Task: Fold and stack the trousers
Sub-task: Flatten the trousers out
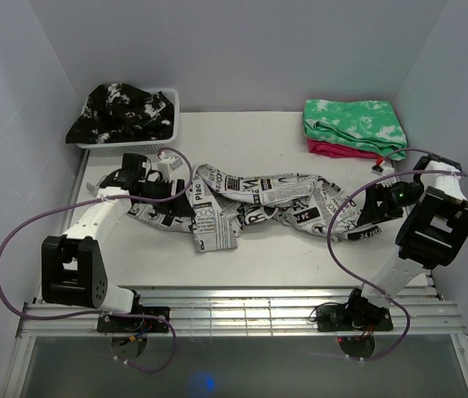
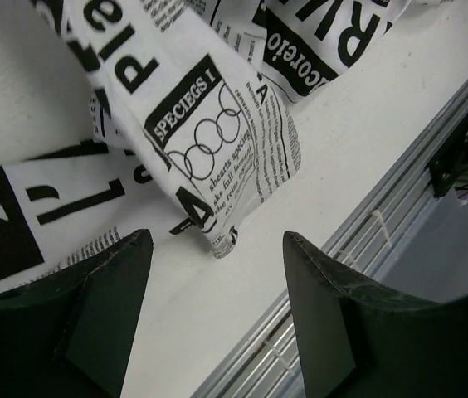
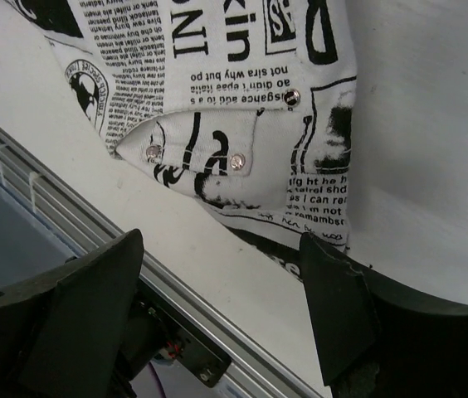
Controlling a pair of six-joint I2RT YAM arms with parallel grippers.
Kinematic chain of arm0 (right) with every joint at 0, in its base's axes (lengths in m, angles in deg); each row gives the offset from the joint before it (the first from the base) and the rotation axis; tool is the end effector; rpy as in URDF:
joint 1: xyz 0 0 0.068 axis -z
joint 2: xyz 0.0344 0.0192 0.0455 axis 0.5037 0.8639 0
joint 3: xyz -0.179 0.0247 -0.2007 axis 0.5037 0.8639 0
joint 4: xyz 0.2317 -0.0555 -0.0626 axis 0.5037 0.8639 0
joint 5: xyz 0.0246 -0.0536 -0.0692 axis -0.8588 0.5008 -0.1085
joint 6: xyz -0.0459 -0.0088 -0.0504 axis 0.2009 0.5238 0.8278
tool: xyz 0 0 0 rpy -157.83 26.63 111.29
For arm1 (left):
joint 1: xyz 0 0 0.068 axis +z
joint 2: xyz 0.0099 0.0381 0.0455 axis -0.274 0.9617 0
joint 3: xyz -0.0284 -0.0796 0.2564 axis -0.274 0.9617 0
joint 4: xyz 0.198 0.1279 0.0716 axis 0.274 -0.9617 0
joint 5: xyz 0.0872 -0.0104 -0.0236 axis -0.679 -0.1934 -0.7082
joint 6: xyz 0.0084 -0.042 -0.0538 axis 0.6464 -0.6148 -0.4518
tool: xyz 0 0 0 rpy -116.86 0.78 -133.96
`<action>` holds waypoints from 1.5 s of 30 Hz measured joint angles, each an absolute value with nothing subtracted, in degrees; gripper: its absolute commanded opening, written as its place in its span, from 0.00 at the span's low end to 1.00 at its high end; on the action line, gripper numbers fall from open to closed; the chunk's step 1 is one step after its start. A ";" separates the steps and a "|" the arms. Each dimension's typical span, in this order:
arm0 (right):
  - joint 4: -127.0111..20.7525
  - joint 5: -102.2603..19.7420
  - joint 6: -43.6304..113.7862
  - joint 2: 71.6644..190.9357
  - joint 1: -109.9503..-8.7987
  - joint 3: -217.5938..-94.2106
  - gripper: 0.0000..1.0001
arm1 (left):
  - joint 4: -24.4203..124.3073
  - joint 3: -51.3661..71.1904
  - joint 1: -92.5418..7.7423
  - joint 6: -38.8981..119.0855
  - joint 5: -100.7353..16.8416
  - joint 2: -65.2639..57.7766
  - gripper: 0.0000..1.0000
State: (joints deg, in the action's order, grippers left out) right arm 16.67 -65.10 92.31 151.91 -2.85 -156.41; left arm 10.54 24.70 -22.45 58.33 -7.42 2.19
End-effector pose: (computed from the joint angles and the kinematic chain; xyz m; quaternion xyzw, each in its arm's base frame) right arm 0.2732 -0.1089 0.2040 -0.1781 0.9447 0.2421 0.1313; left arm 0.2633 -0.0682 0.2328 0.1936 0.8856 -0.3532 0.2314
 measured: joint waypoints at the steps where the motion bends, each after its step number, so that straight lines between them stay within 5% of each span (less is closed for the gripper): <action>1: 16.49 -65.65 92.09 152.41 -2.61 -156.01 0.82 | 10.67 26.12 -21.86 57.41 -7.10 2.19 0.75; 20: 2.24 -72.67 84.83 154.40 7.47 -149.37 0.81 | 17.82 32.37 -16.02 49.72 1.36 3.98 0.73; 23: 2.31 -74.87 86.40 158.16 6.94 -147.86 0.69 | 17.84 32.54 -16.02 50.15 3.99 5.14 0.74; 30: 5.41 -78.92 90.05 161.15 6.18 -146.55 0.10 | 19.79 34.25 -16.02 49.54 7.57 5.99 0.74; 37: 11.25 -79.81 93.20 159.56 6.09 -151.66 0.08 | 26.39 37.64 -17.42 44.97 7.20 9.01 0.70; 45: 15.88 -75.75 96.70 153.42 6.40 -160.67 0.08 | 33.53 37.68 -18.88 40.78 4.99 9.21 0.45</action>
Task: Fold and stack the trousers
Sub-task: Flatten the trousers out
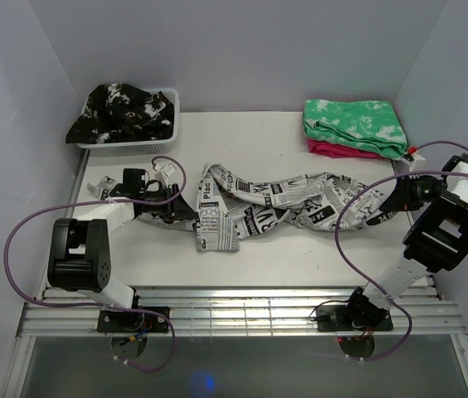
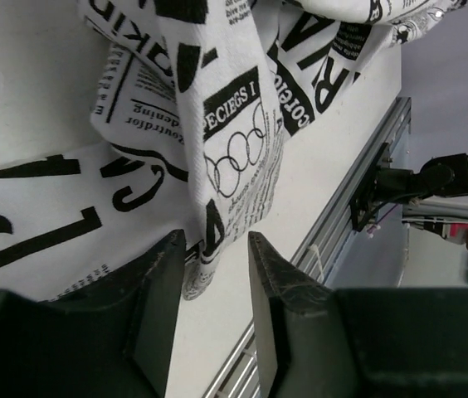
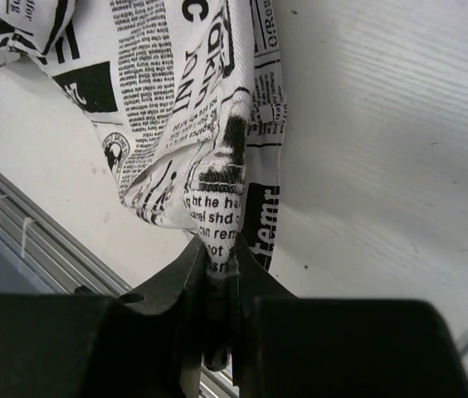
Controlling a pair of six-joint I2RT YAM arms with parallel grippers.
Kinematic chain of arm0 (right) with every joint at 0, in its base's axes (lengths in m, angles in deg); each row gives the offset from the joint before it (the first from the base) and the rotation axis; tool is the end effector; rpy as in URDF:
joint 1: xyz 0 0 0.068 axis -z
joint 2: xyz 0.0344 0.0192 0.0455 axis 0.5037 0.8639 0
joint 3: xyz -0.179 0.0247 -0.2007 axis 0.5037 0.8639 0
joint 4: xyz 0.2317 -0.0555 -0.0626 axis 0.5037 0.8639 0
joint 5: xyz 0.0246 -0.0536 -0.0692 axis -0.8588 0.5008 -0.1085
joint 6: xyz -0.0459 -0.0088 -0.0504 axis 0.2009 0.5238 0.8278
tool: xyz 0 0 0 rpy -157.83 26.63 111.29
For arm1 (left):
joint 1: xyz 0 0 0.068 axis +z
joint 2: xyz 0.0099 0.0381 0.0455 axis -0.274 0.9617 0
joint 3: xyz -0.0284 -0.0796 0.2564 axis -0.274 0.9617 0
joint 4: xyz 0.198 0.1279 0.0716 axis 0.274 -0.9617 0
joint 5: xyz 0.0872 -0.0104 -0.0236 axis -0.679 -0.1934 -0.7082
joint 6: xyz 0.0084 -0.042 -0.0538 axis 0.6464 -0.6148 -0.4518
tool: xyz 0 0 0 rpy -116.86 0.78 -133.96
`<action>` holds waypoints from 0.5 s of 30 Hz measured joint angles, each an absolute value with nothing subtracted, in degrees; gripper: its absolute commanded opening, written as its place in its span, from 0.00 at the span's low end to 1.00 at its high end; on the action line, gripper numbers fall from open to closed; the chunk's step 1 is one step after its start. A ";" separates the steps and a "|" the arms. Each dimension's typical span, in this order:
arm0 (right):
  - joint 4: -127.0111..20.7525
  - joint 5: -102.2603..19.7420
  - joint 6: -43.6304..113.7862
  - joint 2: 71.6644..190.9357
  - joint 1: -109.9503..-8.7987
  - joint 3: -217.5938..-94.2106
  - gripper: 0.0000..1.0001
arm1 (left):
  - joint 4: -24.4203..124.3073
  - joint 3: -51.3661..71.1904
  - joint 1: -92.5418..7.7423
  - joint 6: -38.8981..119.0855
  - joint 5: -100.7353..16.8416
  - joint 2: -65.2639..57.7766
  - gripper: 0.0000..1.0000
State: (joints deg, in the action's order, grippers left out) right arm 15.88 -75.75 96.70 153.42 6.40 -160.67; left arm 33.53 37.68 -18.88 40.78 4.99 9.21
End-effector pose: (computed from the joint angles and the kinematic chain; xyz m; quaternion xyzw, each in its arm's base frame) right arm 0.2702 -0.1546 0.2193 -0.1398 0.9225 0.2649 0.2436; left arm 0.2717 -0.0598 0.1688 0.0675 0.8591 -0.4717 0.1867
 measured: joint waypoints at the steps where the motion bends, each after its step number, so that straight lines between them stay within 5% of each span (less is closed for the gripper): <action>1: 16.77 -75.29 97.27 153.05 6.53 -162.05 0.08 | 34.04 37.68 -18.91 40.47 4.53 9.03 0.42; 4: 17.93 -74.33 98.62 152.08 6.92 -165.06 0.08 | 36.33 37.68 -19.12 39.77 3.77 8.64 0.41; 9: 19.33 -73.58 100.02 151.14 7.14 -166.48 0.08 | 39.89 37.68 -20.65 37.54 4.38 8.99 0.55; 15: 19.99 -73.21 100.50 151.08 7.14 -166.99 0.08 | 42.36 37.31 -25.86 36.71 3.88 10.28 0.54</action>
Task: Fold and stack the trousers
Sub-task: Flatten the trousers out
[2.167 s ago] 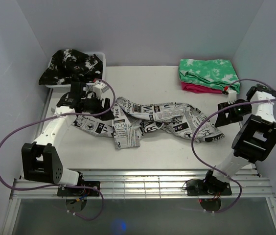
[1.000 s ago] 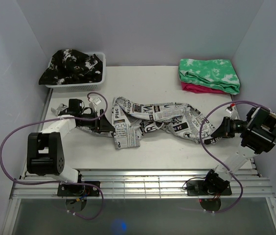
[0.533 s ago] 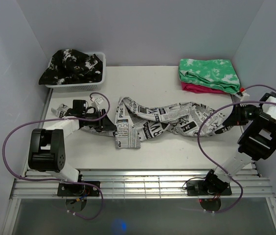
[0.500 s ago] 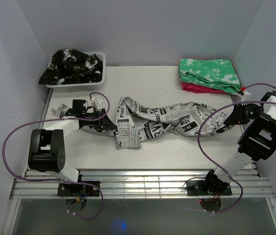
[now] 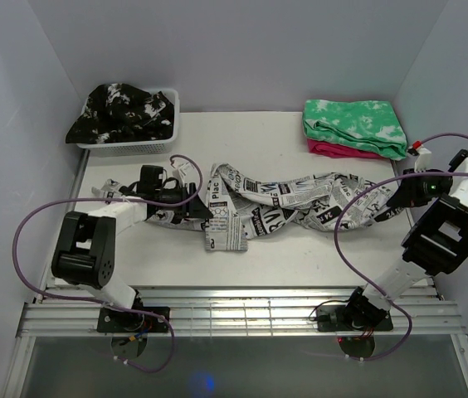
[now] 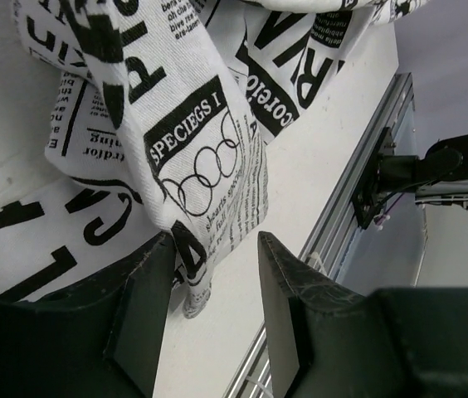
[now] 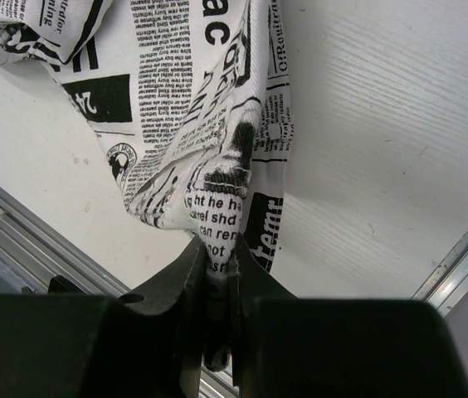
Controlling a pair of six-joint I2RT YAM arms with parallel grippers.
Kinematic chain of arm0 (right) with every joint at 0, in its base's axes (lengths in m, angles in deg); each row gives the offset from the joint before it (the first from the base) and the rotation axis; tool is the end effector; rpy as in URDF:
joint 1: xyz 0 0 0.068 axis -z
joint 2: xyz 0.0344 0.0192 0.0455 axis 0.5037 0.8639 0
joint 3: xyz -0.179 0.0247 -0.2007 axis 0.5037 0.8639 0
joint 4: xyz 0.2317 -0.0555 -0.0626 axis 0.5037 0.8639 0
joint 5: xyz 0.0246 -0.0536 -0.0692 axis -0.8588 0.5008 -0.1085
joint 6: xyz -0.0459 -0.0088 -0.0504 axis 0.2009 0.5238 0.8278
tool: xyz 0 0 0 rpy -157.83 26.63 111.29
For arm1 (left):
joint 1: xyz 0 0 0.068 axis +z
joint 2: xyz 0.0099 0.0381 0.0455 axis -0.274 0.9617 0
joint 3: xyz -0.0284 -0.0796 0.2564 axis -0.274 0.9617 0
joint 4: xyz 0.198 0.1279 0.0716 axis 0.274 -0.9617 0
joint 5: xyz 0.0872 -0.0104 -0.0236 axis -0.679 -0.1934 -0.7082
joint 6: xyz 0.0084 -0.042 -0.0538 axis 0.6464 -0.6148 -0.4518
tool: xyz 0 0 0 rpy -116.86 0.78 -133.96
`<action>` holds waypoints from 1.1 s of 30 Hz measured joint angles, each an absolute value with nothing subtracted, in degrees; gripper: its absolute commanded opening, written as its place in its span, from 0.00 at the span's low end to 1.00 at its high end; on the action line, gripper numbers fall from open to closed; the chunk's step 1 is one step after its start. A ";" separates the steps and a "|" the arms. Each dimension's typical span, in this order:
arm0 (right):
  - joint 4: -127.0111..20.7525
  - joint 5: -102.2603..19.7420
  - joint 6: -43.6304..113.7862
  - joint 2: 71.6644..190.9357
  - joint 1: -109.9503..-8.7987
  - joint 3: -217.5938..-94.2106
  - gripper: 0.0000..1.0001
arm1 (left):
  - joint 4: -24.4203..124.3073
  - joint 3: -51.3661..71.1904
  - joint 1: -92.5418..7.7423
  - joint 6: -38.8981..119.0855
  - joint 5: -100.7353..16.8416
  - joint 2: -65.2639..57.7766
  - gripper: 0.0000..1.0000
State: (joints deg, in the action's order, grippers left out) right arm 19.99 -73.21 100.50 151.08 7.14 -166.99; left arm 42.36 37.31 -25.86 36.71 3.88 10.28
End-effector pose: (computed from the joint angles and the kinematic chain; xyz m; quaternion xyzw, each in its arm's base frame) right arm 0.2679 -0.1602 0.2556 -0.1795 0.9235 0.2135 0.2634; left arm 0.2785 -0.0946 0.1745 0.1183 0.8433 -0.4829 0.2042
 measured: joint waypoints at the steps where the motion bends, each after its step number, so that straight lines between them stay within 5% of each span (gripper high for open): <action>1: 20.01 -73.21 100.59 151.06 7.12 -167.16 0.08 | 42.78 36.91 -26.88 36.58 3.31 11.06 0.51; 6: 20.16 -72.34 101.31 148.98 7.12 -167.71 0.08 | 41.25 33.61 -29.20 36.69 -0.39 15.06 0.00; 12: 20.34 -66.92 107.96 143.47 7.07 -168.87 0.08 | 19.48 26.31 -24.30 50.33 -9.48 -15.54 0.00; 15: 19.55 -62.57 110.58 141.83 7.03 -171.62 0.08 | 11.20 21.88 -24.22 58.50 -17.11 -18.77 0.00; 21: 17.47 -59.46 108.59 151.93 4.97 -187.68 0.08 | 14.39 15.63 -20.39 67.51 -26.46 -3.12 0.00; 28: 10.52 -52.71 103.32 161.74 -3.16 -189.59 0.08 | 20.66 1.22 -17.77 70.74 -32.36 24.66 0.00; 33: 5.91 -47.03 97.53 169.83 -8.90 -193.89 0.08 | 21.93 -10.01 -17.20 70.28 -35.03 38.78 0.36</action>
State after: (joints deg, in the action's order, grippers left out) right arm 5.91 -47.03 97.53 169.83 -8.90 -193.89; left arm 21.93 -10.01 -17.20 70.28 -35.03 38.78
